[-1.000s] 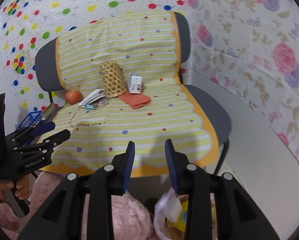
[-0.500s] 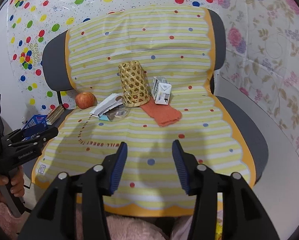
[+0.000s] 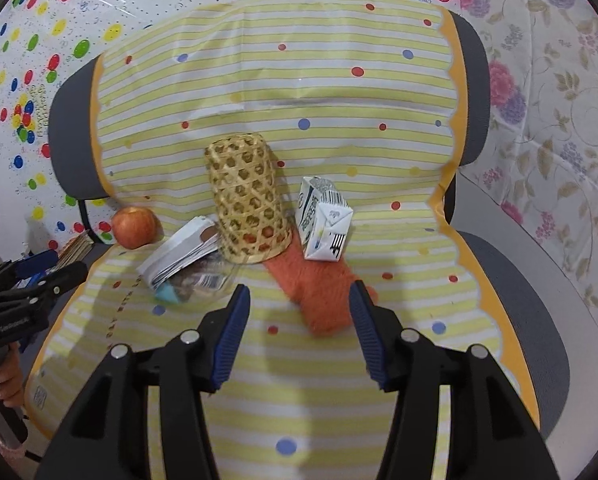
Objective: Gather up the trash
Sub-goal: 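Grasp the white milk carton with the right gripper and lift it, then grasp the woven bamboo cylinder with the left gripper while the right gripper holds the carton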
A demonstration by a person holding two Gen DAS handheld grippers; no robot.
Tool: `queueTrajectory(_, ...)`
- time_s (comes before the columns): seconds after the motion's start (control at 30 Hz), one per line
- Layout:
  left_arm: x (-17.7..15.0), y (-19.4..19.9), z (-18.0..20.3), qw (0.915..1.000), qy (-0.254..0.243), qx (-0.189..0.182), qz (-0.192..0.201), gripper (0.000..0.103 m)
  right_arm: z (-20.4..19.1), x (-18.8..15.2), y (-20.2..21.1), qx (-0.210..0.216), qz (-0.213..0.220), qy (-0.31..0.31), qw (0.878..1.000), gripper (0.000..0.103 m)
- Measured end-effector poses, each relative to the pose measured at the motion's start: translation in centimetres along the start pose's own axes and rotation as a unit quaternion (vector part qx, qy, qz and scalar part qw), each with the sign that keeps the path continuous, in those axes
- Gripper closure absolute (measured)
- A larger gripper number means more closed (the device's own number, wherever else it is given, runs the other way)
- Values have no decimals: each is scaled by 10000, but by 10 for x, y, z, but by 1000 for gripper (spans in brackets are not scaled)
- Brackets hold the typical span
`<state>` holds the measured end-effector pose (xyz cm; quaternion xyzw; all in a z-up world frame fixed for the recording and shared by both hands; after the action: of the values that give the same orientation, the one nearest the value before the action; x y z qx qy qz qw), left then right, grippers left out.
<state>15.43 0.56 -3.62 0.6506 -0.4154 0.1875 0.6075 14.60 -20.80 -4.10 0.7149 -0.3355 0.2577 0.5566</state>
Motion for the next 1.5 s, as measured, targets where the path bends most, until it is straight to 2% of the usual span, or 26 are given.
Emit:
queueTrajectory(0.17, 25, -37, 10, 9999, -132, 53, 16, 20, 8, 21, -44, 46, -80, -121, 9999, 48)
queueTrajectory(0.33, 42, -70, 10, 9998, -142, 69, -87, 20, 23, 39, -90, -186, -209, -320, 9991, 47)
queueTrajectory(0.57, 54, -76, 26, 9993, -349, -107, 61, 20, 34, 52, -132, -71, -388, -641, 9972, 48)
queueTrajectory(0.6, 55, -76, 29, 9992, -382, -113, 55, 20, 33, 53, -134, 4, -392, -671, 9970, 49)
queueTrajectory(0.63, 56, -75, 32, 9991, -410, -121, 52, 20, 32, 53, -135, 76, -407, -692, 9967, 58)
queueTrajectory(0.67, 57, -75, 34, 9990, -436, -128, 53, 20, 32, 53, -135, 40, -414, -698, 9967, 64)
queueTrajectory(0.73, 59, -73, 40, 9987, -480, -142, 76, 20, 30, 53, -124, 16, -306, -648, 9974, 64)
queueTrajectory(0.87, 66, -71, 52, 9987, -468, -181, 107, 20, 30, 51, -91, -339, -35, -389, 9987, 65)
queueTrajectory(1.0, 72, -77, 63, 9993, -246, -260, 60, 20, 44, 47, -55, -566, 148, -385, 9975, 65)
queueTrajectory(1.07, 73, -82, 66, 9996, -106, -280, 18, 17, 51, 43, -39, -667, 233, -360, 9969, 65)
queueTrajectory(1.23, 82, -107, 71, 9994, 152, -278, -137, 16, 64, 39, -13, -638, 311, -421, 9966, 65)
queueTrajectory(1.37, 93, -120, 76, 9999, -5, -84, -106, 16, 64, 38, -4, -536, 355, -442, 9970, 65)
queueTrajectory(1.5, 101, -129, 80, 9999, 1, -92, -96, 16, 62, 37, -5, -316, 256, -587, 9975, 65)
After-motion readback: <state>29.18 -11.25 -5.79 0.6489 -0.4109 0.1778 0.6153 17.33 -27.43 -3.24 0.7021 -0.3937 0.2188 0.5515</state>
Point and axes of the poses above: each gripper's, at about its wrist camera, not at the fingertips, and y roughly against the way its jaws point, z to its right, x to its top, the point moved 4 cm from there along -y, roughly the way its jaws point, and after that the axes turned 14 degrees about -y, right-handed, at the moved point
